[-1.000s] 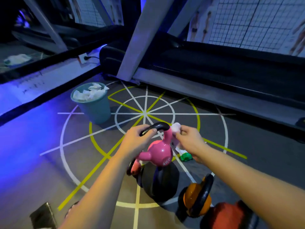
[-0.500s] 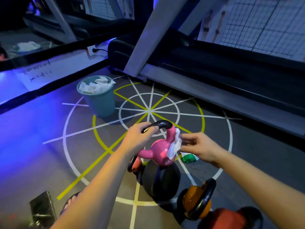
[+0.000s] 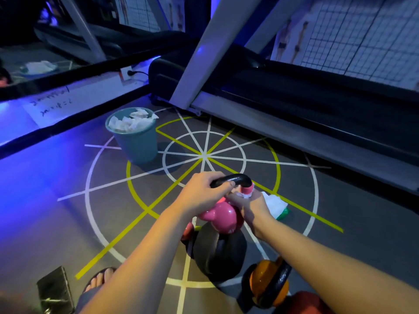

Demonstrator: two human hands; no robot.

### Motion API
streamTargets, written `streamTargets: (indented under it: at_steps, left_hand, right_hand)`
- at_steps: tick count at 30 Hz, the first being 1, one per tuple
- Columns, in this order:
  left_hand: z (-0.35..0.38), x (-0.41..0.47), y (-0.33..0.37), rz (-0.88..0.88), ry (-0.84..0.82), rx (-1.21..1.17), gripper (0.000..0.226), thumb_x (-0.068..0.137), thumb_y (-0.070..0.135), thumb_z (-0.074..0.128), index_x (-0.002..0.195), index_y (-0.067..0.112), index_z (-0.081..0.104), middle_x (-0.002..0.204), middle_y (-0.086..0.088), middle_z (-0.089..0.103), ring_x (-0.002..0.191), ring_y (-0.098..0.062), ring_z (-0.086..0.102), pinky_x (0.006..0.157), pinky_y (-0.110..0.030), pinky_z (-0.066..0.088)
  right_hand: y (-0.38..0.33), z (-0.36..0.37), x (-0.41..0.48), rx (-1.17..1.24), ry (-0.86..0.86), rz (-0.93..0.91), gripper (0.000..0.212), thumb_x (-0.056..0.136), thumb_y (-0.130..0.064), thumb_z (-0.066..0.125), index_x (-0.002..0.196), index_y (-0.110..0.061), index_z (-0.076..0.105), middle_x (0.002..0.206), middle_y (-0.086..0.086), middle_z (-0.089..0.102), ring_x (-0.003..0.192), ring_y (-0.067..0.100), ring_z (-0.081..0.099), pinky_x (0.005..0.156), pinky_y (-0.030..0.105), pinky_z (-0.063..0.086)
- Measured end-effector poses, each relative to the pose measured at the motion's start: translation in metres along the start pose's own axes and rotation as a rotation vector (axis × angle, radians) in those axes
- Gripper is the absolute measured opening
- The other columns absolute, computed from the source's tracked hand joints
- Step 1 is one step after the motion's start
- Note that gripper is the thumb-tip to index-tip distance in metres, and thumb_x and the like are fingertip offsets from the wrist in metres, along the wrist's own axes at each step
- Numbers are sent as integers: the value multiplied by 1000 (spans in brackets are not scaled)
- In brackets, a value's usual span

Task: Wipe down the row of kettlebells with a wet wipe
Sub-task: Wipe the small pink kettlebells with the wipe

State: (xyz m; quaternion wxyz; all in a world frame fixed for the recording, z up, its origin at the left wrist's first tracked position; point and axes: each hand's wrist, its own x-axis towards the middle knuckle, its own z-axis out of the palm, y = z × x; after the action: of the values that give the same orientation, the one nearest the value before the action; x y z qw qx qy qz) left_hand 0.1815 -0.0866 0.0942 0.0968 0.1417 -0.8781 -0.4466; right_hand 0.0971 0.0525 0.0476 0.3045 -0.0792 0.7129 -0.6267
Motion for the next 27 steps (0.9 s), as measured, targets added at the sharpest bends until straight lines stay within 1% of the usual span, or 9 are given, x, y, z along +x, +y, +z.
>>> streamTargets:
  at_steps: [4, 8, 10, 12, 15, 18, 21, 23, 27]
  left_hand:
    - [-6, -1, -8, -11, 14, -44, 26, 89, 48, 58, 77, 27, 69, 64, 9, 59, 63, -5, 53, 66, -34, 42]
    - [-7, -4, -9, -12, 0, -51, 24, 94, 42, 62, 81, 23, 72, 59, 12, 54, 58, -2, 48, 62, -28, 38]
    - [-9, -5, -10, -4, 5, -54, 24, 96, 38, 63, 82, 21, 72, 57, 13, 51, 56, -1, 46, 59, -26, 36]
    - [-10, -7, -11, 6, 17, -69, 26, 97, 35, 62, 81, 17, 70, 56, 13, 51, 56, -2, 46, 57, -22, 35]
    - [-8, -7, -10, 13, 33, -35, 27, 97, 35, 61, 79, 16, 68, 54, 15, 51, 56, -2, 46, 55, -20, 32]
    - [-5, -6, -7, -17, 29, -12, 30, 97, 39, 59, 79, 17, 69, 54, 16, 53, 56, -2, 48, 57, -26, 33]
    - [-4, -5, -4, -36, 20, -6, 31, 98, 40, 58, 78, 19, 69, 58, 13, 55, 57, -1, 49, 58, -26, 34]
    - [-3, -4, 1, -49, 9, 4, 31, 98, 39, 58, 76, 19, 67, 59, 12, 55, 58, -1, 49, 58, -27, 34]
    - [-2, -3, 10, -44, -3, 61, 28, 97, 36, 57, 80, 15, 68, 68, 4, 58, 64, -8, 53, 60, -30, 38]
  right_hand:
    - [-8, 8, 0, -2, 52, 2, 25, 71, -13, 87, 90, -12, 70, 78, 3, 74, 79, 21, 70, 71, 35, 54]
    - [-15, 12, -4, 53, 99, -77, 24, 77, 6, 76, 97, -4, 67, 80, 11, 71, 71, 17, 67, 60, 24, 52]
    - [-22, 11, -5, -8, 86, -164, 23, 76, 7, 76, 93, -5, 66, 74, 10, 68, 67, 17, 63, 59, 26, 51]
    - [-30, 9, -2, -150, 73, -278, 25, 74, 6, 76, 84, -14, 66, 67, 2, 66, 62, 18, 61, 56, 31, 51]
    - [-36, 5, 5, -340, 60, -374, 36, 71, 3, 77, 82, -30, 68, 74, -6, 70, 66, 17, 65, 59, 37, 55]
    - [-27, 0, 7, -289, 22, -339, 33, 71, -4, 79, 83, -32, 65, 74, -4, 69, 73, 19, 66, 68, 43, 56]
    - [-9, -1, 2, -22, 5, -202, 32, 70, -6, 87, 91, -20, 67, 80, 4, 73, 82, 27, 70, 73, 41, 56]
    - [2, 2, -1, 71, 41, -83, 43, 68, -15, 92, 102, -13, 65, 93, 12, 75, 92, 36, 71, 77, 44, 59]
    - [4, 6, 1, 63, 167, 101, 49, 73, -17, 87, 112, -14, 59, 102, 15, 71, 94, 33, 69, 87, 51, 56]
